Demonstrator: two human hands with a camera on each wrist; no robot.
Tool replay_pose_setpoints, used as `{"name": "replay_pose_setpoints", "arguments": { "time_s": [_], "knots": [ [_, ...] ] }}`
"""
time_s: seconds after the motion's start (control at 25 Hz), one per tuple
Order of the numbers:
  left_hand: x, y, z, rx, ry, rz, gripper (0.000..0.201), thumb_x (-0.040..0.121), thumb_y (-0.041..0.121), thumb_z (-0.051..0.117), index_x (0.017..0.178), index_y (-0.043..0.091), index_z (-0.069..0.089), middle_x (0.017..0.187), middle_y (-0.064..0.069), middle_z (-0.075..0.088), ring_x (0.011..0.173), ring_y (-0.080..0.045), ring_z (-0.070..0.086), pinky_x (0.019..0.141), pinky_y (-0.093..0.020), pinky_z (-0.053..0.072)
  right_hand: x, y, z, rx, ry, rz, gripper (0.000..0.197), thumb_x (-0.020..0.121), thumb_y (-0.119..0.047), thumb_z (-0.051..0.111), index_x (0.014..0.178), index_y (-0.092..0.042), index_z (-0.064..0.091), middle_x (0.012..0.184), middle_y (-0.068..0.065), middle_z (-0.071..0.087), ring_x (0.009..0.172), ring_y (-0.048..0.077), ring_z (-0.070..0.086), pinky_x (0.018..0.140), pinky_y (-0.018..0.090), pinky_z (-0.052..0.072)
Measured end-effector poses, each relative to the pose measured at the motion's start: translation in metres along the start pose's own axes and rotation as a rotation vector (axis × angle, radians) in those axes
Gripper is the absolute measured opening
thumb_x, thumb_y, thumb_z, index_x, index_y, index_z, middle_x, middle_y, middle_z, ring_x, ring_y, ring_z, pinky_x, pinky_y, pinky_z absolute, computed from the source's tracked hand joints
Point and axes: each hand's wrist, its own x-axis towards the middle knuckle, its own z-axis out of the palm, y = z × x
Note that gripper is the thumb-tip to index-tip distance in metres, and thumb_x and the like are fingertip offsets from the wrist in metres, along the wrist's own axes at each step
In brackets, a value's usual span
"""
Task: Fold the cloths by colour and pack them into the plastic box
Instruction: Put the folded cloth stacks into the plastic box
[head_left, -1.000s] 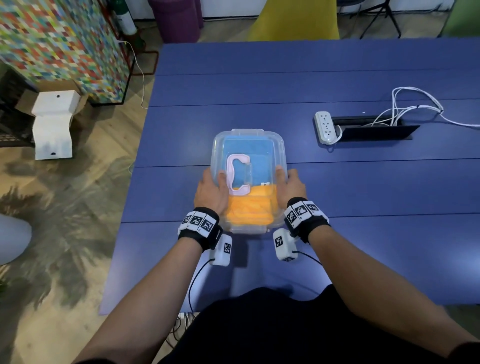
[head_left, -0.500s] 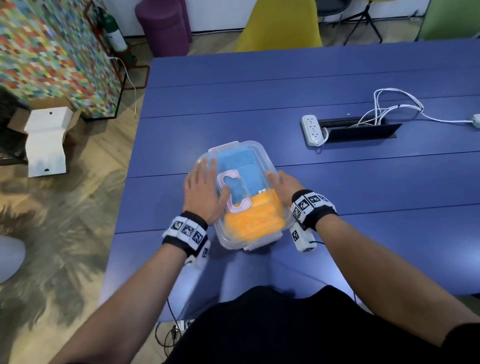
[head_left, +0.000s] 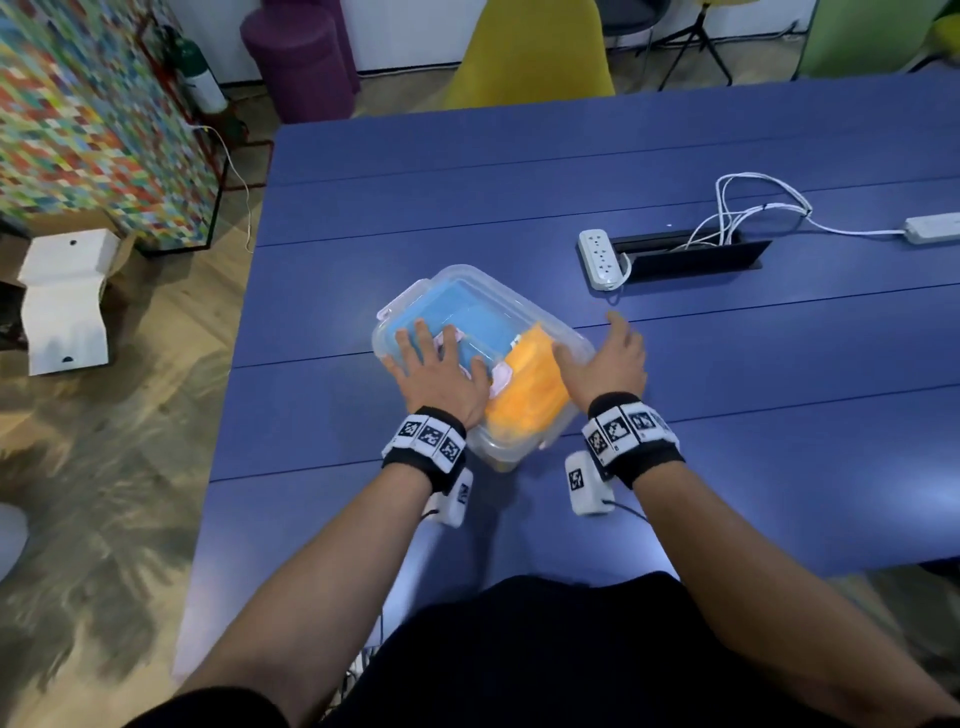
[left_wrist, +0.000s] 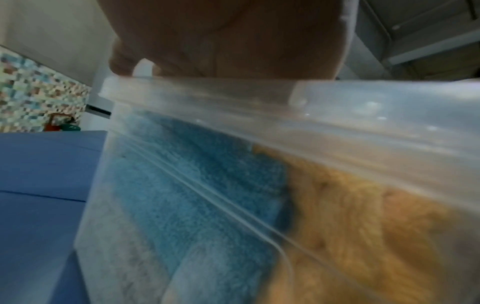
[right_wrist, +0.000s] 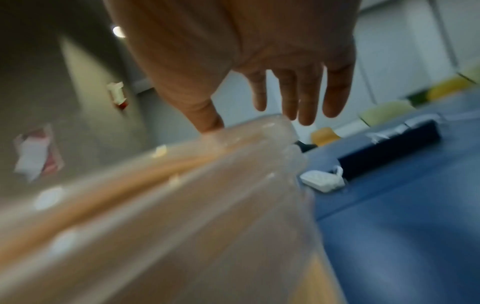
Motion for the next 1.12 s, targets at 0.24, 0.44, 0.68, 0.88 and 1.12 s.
{"name": "replay_pose_setpoints", "arguments": {
  "time_s": [0.24,0.44,0.68,0.88,1.12],
  "knots": [
    [-0.007,0.012,-0.026,0.231,0.024,0.092,0.069,0.096,0.063,0.014,0.141,0.019,0.041,0.138,-0.010,0.046,0.116,-0.037,0.043,0.099,-0.049,0.028,0.020,0.018,-0.004,0.365,-0.341,0.500,0.087,0.084,-0.068,0.049,0.144,-0.007,0.035,0.142,0.014,0.047,0.124,0.034,0.050,0.104,0.044,0.041],
    [0.006,-0.005,-0.040,0.301,0.061,0.222,0.092,0.080,0.085,0.026,0.140,0.016,0.039,0.133,-0.013,0.050,0.121,-0.034,0.047,0.104,-0.051,0.028,0.040,0.021,-0.005,0.238,-0.407,0.378,0.087,0.080,-0.074,0.049,0.133,-0.005,0.049,0.130,0.014,0.056,0.113,0.032,0.056,0.087,0.034,0.044],
    [0.045,0.017,-0.029,0.273,-0.377,0.517,0.132,0.047,0.104,0.035,0.151,0.040,-0.015,0.161,-0.002,-0.023,0.146,-0.034,-0.023,0.111,-0.070,-0.005,0.059,0.018,-0.007,0.155,-0.464,0.308,0.099,0.072,-0.084,0.048,0.129,-0.002,0.053,0.122,0.015,0.062,0.102,0.031,0.061,0.077,0.033,0.045],
    [0.055,0.020,-0.032,0.292,-0.415,0.450,0.131,0.042,0.104,0.041,0.152,0.045,0.000,0.161,0.004,-0.021,0.148,-0.028,-0.021,0.113,-0.066,-0.007,0.061,0.028,0.002,0.351,-0.421,0.325,0.078,0.073,-0.074,0.059,0.110,-0.006,0.062,0.105,0.007,0.066,0.093,0.026,0.062,0.080,0.034,0.050],
    [0.051,0.025,-0.034,0.256,-0.421,0.417,0.130,0.043,0.100,0.050,0.152,0.045,0.005,0.162,0.006,-0.017,0.148,-0.026,-0.019,0.113,-0.065,-0.007,0.046,0.060,-0.013,0.840,-0.790,0.462,0.053,0.080,-0.048,0.071,0.117,-0.011,0.064,0.113,0.011,0.070,0.105,0.027,0.066,0.092,0.040,0.052]
  ]
}}
